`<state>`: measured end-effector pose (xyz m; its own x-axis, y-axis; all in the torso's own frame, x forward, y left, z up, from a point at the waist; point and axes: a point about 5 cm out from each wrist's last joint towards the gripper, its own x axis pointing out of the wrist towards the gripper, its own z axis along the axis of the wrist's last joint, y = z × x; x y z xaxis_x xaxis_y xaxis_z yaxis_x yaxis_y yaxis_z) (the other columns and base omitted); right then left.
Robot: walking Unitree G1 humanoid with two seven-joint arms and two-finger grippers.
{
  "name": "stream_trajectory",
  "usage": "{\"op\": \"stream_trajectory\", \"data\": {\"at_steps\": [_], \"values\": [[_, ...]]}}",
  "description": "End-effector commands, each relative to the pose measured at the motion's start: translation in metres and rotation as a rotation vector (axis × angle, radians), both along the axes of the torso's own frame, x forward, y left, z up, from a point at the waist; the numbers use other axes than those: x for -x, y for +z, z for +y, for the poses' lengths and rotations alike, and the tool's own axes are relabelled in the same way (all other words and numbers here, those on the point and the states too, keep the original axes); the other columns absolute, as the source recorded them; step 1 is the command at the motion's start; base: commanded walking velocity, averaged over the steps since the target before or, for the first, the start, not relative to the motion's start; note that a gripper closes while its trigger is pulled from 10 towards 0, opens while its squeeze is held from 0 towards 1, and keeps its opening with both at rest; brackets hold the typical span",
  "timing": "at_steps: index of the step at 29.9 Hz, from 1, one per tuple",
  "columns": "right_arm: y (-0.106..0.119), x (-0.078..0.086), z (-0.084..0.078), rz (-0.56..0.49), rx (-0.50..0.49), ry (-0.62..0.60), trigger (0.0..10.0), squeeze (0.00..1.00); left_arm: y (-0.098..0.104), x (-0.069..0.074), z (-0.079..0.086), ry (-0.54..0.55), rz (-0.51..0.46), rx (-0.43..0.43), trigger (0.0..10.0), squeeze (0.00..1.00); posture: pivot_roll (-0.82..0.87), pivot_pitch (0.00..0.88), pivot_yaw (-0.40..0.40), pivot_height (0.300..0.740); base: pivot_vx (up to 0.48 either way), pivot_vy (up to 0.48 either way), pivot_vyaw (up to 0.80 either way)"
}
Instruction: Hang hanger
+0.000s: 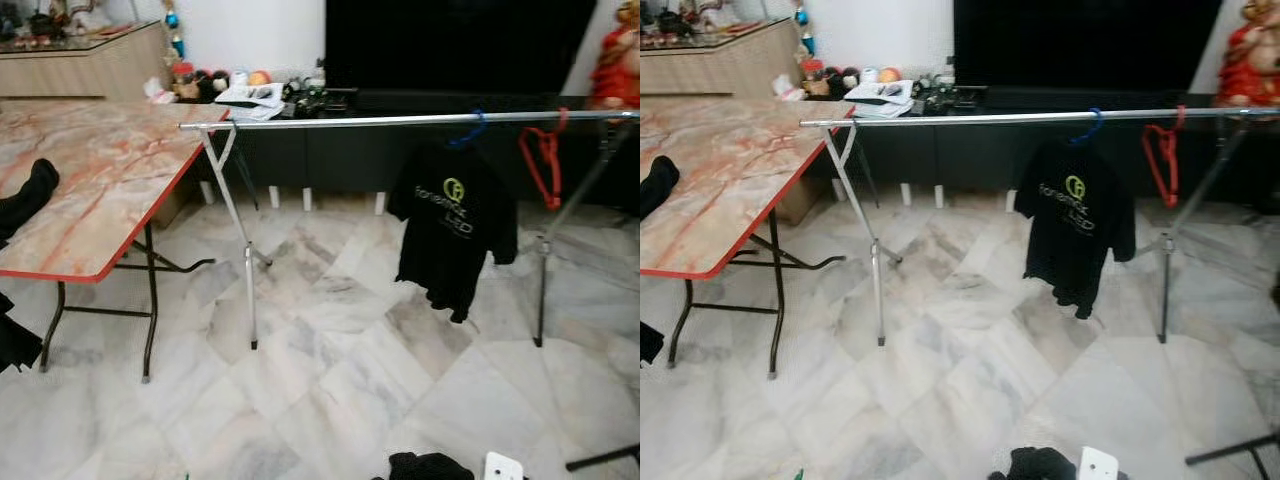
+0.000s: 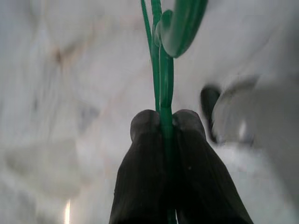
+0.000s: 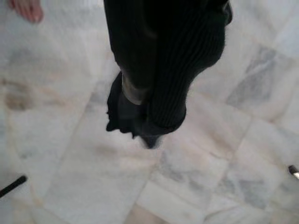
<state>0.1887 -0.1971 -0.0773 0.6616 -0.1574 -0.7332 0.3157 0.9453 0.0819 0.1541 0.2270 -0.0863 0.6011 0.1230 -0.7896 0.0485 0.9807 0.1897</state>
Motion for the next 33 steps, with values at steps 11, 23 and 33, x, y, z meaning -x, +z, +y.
{"op": "stream_trajectory", "data": {"at_steps": [11,23,33], "values": [[0.042,-0.063,0.002,-0.243,0.028,0.097,10.0,0.0,0.017,-0.023,-0.011,-0.182,-0.21,-0.003,10.0,0.0,0.07,0.037,0.007,0.74,0.0,0.0,0.0],[0.109,-0.136,0.013,-0.387,0.334,0.519,10.0,0.0,0.084,-0.112,-0.038,-0.87,-0.248,0.051,10.0,0.0,0.06,0.057,-0.007,0.74,0.0,0.0,0.0],[0.144,-0.167,0.039,-0.394,0.445,0.728,10.0,0.0,0.121,-0.11,-0.062,-1.216,-0.091,0.218,10.0,0.0,0.07,0.051,-0.027,0.74,0.0,0.0,0.0]]}}
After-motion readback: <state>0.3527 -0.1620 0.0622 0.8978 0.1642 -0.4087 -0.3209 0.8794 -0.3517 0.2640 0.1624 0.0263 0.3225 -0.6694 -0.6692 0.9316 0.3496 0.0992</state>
